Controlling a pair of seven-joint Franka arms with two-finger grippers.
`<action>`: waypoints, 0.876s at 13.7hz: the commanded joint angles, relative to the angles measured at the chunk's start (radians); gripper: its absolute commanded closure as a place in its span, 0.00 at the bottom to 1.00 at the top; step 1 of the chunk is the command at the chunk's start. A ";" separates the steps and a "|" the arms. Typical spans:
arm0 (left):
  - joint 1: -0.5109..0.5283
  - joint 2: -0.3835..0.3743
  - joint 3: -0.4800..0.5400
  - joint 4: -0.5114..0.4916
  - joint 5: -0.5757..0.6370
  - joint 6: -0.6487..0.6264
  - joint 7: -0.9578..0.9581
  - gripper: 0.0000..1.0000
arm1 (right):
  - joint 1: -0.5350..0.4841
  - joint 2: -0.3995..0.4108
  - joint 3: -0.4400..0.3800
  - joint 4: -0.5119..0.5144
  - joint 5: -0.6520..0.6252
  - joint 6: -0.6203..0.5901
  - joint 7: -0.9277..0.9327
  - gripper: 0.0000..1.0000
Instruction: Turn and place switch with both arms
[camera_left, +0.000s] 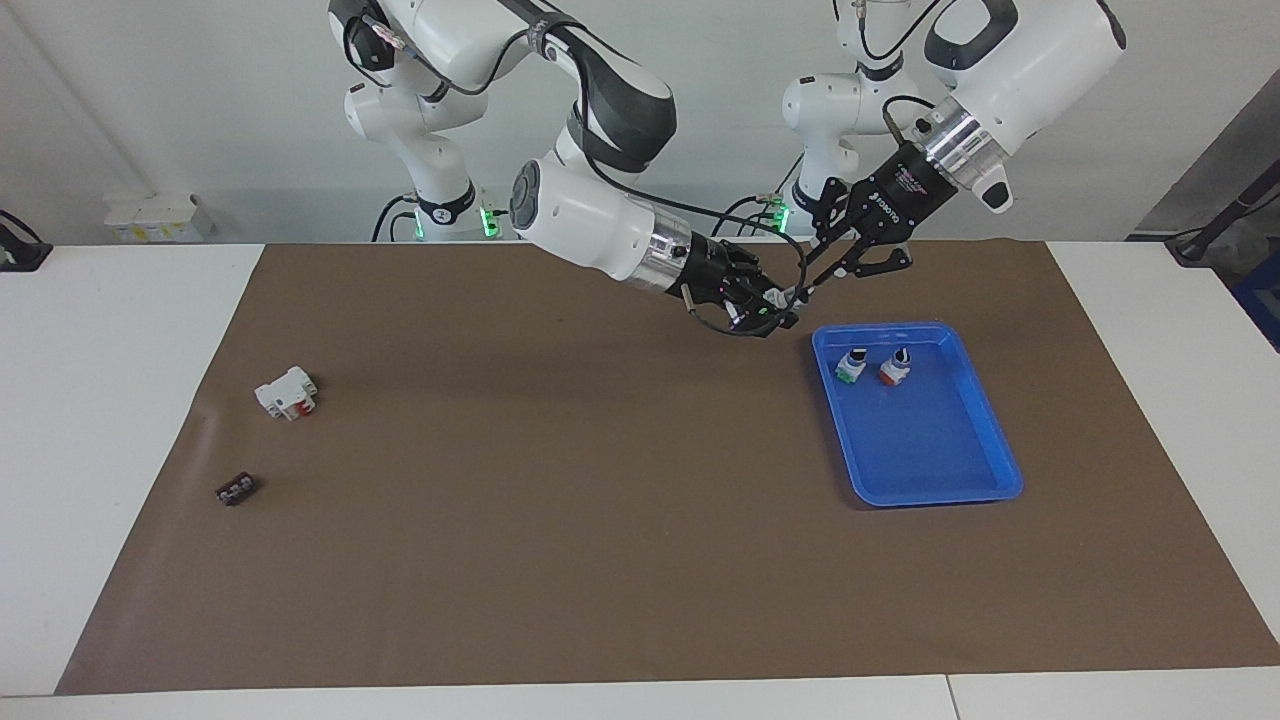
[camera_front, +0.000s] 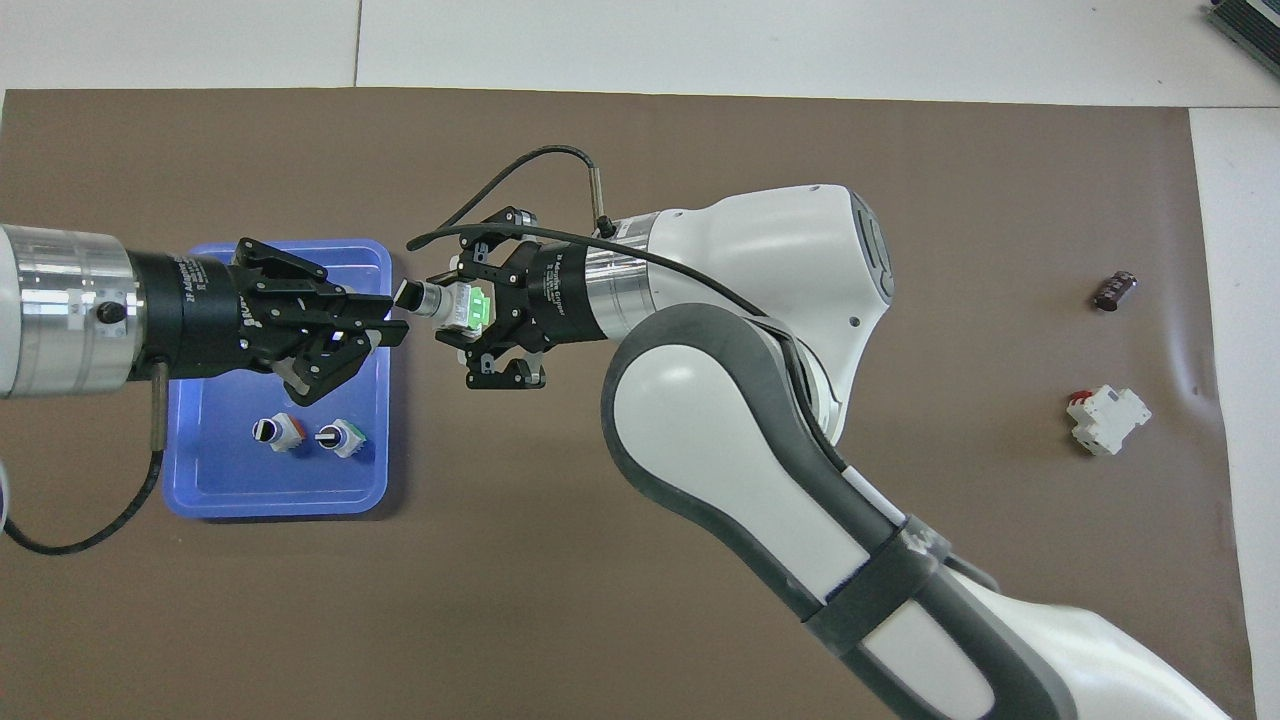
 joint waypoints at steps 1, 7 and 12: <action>0.024 -0.010 0.006 -0.026 -0.047 0.022 0.027 0.73 | -0.005 -0.017 0.006 -0.021 0.022 0.020 0.003 1.00; 0.038 0.062 0.006 0.003 -0.122 0.041 0.033 0.73 | -0.008 -0.017 0.006 -0.021 0.022 0.020 0.002 1.00; 0.038 0.110 0.006 0.054 -0.141 0.019 0.031 0.72 | -0.013 -0.017 0.006 -0.021 0.022 0.017 0.002 1.00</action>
